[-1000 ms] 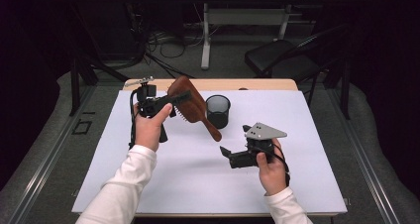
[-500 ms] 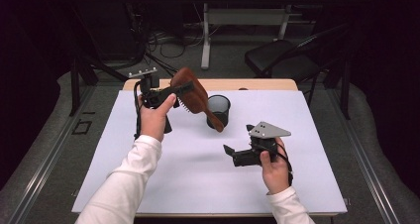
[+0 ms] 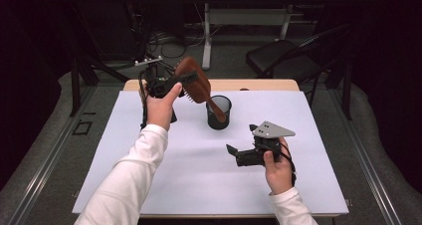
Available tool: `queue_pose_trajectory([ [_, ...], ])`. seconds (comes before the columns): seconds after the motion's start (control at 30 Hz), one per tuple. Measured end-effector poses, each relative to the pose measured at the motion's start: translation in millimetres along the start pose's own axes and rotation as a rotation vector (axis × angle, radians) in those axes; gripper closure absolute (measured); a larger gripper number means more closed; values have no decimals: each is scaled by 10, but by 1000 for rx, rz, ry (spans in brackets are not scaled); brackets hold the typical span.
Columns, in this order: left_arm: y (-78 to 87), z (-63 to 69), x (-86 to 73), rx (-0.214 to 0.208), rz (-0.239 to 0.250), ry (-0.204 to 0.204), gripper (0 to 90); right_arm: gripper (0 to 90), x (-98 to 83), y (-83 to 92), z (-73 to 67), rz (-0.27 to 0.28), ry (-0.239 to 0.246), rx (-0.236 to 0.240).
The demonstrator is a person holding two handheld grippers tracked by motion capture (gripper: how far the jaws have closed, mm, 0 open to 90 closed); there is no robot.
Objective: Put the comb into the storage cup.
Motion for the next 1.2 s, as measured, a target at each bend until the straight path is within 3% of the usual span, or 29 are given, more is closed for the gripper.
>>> queue_pose_trajectory([
  [0.63,-121,-112,268,86,53,20,507,0,13,52,14,17,-1,-8],
  [1.2,-249,-229,277,152,78,27,506,0,-1,62,29,13,-10,-8],
])
Point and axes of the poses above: each handheld gripper's, and its own axes: y roughly backward along the jaws, x roughly out of its top, z roughly to its right, the point moved 6 cm from there along -y, roughly forward along the jaws, and after that the axes turned 12 degrees about -z, right-handed, at the moved point
